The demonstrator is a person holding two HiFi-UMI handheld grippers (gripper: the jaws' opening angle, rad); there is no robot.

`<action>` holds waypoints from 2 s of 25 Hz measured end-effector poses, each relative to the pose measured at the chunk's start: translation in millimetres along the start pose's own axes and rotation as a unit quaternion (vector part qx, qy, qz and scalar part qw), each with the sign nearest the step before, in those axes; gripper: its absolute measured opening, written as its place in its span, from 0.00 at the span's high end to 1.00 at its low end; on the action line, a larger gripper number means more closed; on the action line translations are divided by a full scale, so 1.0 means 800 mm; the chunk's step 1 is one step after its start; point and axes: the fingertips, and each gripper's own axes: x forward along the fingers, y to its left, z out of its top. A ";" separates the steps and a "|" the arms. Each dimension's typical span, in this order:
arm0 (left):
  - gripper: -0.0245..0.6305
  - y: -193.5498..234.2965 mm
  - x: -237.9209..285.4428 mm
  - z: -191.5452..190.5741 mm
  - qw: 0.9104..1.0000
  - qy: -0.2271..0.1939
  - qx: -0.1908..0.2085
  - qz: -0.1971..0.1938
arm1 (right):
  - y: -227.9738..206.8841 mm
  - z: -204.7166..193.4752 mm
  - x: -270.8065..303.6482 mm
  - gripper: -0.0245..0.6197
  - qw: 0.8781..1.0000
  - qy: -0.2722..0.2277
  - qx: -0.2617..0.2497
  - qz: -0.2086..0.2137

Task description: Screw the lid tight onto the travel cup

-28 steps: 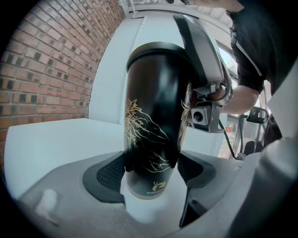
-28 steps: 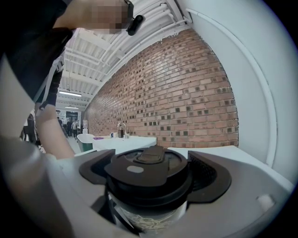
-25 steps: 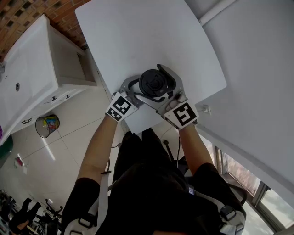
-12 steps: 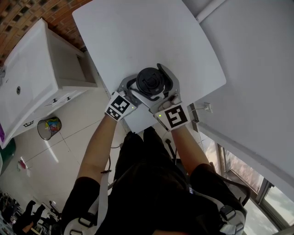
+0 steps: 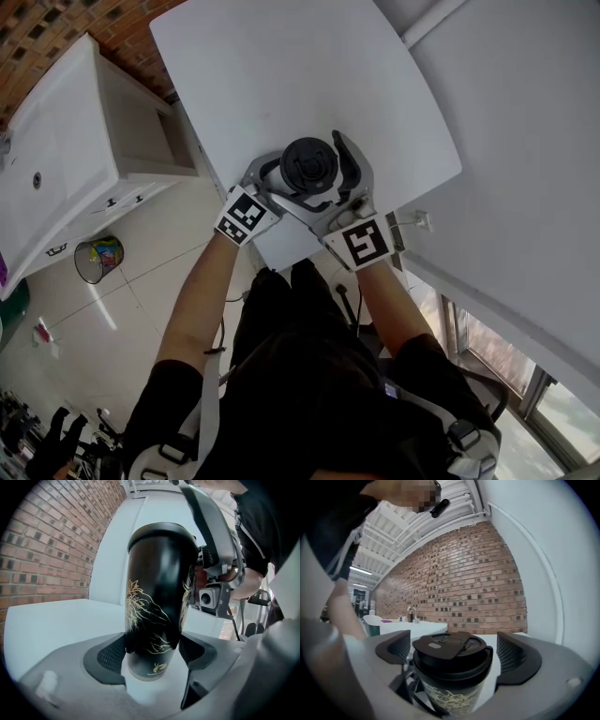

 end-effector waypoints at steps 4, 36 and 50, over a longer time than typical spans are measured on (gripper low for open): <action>0.42 0.001 0.001 0.001 1.000 0.001 0.001 0.000 | 0.000 0.003 -0.010 0.10 0.993 0.028 -0.027 0.115; 0.42 0.000 0.000 0.001 1.000 0.001 0.002 -0.001 | -0.012 -0.009 -0.019 0.19 0.999 -0.006 -0.016 0.046; 0.41 -0.003 0.001 0.003 1.000 0.001 0.001 -0.002 | 0.006 0.010 -0.005 0.21 0.990 -0.005 -0.006 0.139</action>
